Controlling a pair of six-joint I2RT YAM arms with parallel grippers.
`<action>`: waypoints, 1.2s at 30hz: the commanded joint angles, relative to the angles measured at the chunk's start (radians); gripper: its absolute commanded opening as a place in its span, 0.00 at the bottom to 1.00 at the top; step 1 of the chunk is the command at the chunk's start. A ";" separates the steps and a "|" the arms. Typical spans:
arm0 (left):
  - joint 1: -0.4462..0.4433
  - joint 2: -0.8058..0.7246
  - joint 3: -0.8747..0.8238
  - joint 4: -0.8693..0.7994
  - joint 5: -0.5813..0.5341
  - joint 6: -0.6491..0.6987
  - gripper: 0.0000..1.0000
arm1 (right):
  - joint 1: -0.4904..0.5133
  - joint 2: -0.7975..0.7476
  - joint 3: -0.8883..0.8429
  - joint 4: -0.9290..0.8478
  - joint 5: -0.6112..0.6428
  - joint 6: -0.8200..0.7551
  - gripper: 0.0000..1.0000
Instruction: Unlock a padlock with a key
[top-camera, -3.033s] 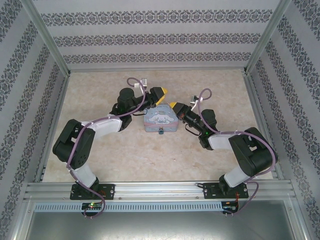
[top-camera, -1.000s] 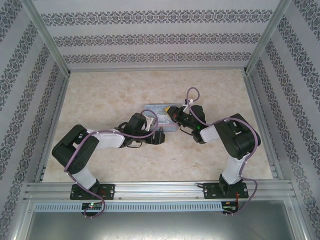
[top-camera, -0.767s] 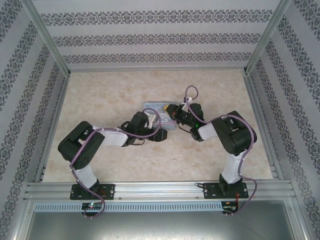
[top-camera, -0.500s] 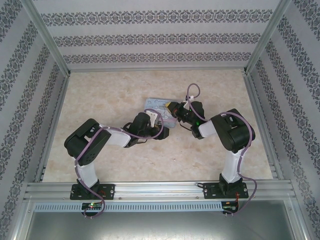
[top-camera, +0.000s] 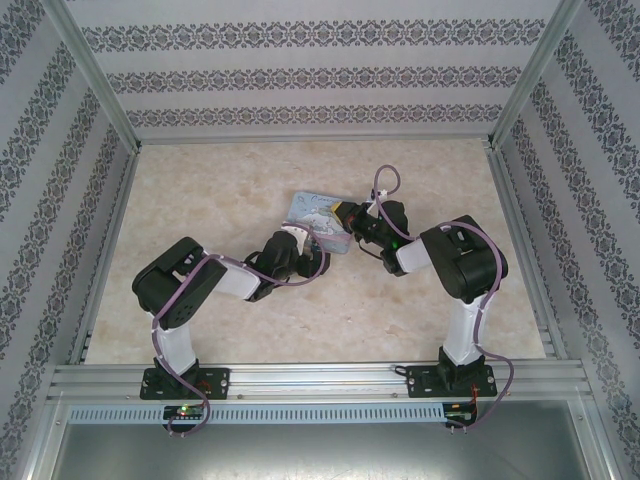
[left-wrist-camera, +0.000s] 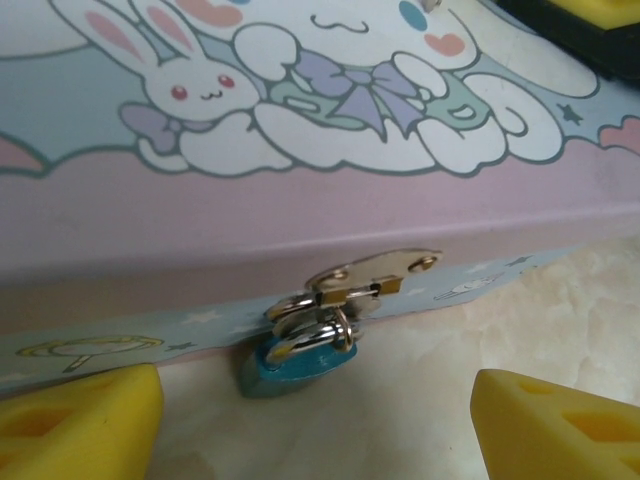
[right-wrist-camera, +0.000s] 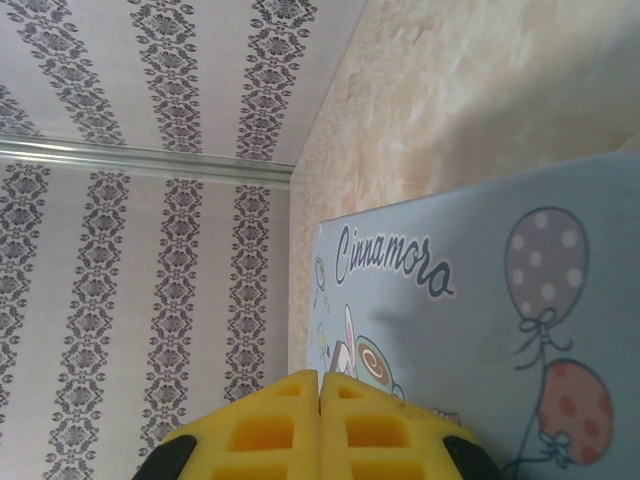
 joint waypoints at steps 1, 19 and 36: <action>0.007 0.064 0.029 -0.021 0.016 0.007 0.81 | -0.004 0.016 0.014 0.026 -0.012 -0.004 0.00; 0.014 0.111 0.133 0.061 0.349 -0.130 0.81 | -0.010 0.059 0.000 0.052 -0.005 -0.004 0.00; 0.038 0.123 0.030 0.391 0.362 -0.410 0.79 | -0.021 0.057 -0.005 0.053 -0.010 -0.002 0.00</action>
